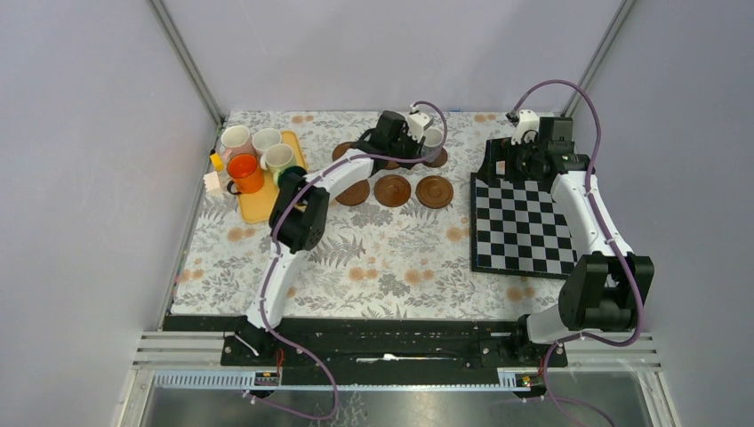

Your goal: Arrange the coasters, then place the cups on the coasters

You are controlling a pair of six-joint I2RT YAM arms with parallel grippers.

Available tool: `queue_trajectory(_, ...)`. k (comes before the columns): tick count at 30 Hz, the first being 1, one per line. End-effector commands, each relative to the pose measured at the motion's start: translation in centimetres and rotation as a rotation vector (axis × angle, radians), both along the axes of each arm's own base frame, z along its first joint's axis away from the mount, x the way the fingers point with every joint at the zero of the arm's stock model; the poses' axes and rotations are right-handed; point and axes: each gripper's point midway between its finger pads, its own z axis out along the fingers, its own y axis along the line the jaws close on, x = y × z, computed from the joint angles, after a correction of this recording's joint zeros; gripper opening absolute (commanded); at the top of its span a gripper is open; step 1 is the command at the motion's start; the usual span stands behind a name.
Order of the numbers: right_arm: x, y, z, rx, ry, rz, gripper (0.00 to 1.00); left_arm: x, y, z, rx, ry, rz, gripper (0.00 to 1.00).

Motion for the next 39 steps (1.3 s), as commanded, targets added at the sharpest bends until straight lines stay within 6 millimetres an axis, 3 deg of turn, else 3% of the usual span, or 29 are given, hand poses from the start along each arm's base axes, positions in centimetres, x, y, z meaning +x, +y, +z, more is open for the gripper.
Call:
queue_trajectory(1,0.5,0.0,0.5,-0.002,-0.032,0.012,1.0,2.7,-2.3,6.3,-0.116,-0.198,-0.021,0.0)
queue_trajectory(13,0.5,-0.2,0.1,-0.016,-0.031,0.014,1.0,3.8,-3.5,5.5,-0.132,-0.207,-0.048,0.0)
queue_trajectory(26,0.5,-0.3,0.0,-0.022,-0.03,0.011,0.99,4.1,-3.4,3.7,-0.107,-0.198,-0.039,0.0)
queue_trajectory(32,0.6,-0.3,-0.1,-0.023,-0.026,0.013,1.0,4.2,-3.3,3.5,-0.106,-0.197,-0.033,0.09)
queue_trajectory(39,0.6,-0.4,-0.3,-0.026,-0.025,0.013,1.0,4.3,-3.3,3.6,-0.116,-0.195,-0.021,0.37)
